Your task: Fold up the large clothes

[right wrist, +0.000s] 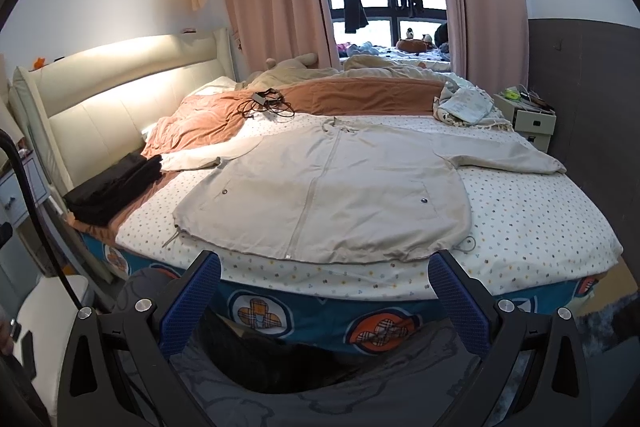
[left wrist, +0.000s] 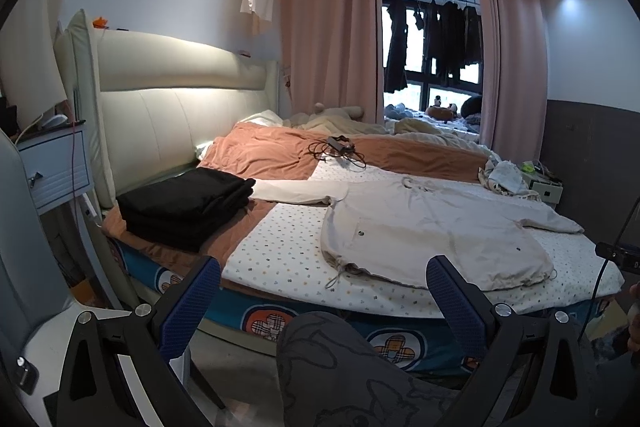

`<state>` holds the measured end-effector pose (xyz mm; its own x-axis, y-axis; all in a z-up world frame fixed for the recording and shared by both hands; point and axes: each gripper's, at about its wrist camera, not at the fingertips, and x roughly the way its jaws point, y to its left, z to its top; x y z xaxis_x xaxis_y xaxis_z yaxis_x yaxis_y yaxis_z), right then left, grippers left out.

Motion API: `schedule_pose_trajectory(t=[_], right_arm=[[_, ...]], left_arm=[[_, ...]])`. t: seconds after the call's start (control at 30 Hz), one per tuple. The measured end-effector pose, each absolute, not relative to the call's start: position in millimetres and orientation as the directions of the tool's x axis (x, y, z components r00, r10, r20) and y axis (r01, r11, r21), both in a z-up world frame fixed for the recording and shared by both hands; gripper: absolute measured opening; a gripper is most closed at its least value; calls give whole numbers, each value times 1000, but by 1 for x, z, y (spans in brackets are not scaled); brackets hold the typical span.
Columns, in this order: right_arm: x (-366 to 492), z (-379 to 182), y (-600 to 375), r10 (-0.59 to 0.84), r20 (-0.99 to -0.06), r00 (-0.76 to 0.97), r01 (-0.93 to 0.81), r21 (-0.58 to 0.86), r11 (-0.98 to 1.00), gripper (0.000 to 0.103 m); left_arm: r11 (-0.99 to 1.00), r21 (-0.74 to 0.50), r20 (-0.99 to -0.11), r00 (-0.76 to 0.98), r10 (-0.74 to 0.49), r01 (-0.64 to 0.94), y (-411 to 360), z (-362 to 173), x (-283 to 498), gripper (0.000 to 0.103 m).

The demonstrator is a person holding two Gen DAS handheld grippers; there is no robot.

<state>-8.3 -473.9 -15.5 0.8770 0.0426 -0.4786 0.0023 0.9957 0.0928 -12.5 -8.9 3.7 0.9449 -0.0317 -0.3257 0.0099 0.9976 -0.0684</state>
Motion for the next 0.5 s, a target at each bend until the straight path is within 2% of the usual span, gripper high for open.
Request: schedule_pose_trajectory(t=[0.5], right_arm=[[-12,-12,-476,42,-472,881,5,98,995,103]], left_arm=[[997,-67,-314,948,-49,30,-13,1,-18,103]])
